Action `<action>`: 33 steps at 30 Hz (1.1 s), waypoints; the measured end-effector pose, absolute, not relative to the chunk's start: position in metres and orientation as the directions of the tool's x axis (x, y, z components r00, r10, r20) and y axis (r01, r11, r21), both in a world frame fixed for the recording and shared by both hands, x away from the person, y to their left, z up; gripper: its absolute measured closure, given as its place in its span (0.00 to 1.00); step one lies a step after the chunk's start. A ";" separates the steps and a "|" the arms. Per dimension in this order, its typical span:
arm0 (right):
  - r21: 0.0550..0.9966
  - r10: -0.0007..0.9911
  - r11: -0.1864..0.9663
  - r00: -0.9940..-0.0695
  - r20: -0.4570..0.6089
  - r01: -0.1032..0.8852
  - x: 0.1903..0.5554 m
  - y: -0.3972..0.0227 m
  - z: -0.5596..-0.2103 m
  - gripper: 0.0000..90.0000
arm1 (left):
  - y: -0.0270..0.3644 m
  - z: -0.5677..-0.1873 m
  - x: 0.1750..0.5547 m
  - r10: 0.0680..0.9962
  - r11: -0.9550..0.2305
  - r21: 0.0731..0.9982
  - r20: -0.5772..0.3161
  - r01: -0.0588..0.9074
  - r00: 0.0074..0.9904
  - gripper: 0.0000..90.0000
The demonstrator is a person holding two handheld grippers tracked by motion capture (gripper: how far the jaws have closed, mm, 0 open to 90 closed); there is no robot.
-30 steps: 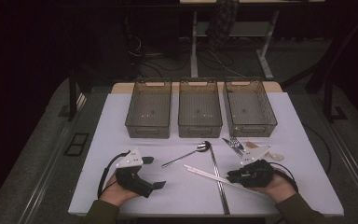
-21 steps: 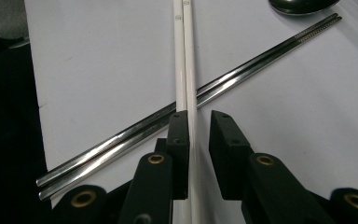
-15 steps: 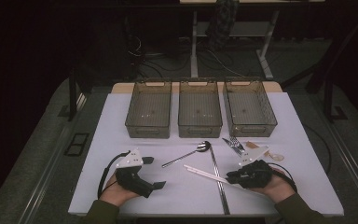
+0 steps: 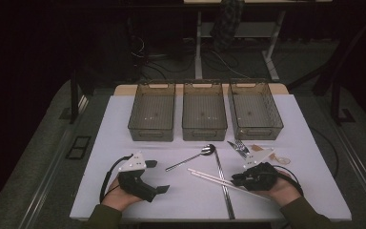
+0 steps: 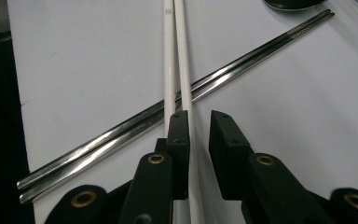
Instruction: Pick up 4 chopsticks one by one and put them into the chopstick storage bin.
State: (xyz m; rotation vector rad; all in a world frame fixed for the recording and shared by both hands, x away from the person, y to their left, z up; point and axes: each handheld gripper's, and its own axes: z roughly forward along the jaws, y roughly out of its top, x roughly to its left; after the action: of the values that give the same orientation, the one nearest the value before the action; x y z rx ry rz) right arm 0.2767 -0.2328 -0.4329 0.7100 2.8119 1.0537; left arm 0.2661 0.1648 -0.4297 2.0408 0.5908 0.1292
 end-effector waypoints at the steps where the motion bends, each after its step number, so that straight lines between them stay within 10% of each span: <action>1: 0.635 0.440 0.661 -0.892 0.104 0.400 0.277 -0.233 -0.433 0.86 | 0.165 -0.430 0.266 0.459 -0.411 0.839 -0.147 0.356 0.876 0.01; 33: 0.607 0.402 0.711 -0.913 0.063 0.355 0.284 -0.220 -0.441 0.91 | 0.163 -0.430 0.266 0.451 -0.417 0.838 -0.144 0.351 0.881 0.01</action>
State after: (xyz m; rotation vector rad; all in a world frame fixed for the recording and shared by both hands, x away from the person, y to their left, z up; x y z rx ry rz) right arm 0.2842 -0.2201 -0.4414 0.6286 2.8378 0.9830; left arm 0.2655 0.1633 -0.4297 2.0460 0.5805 0.1256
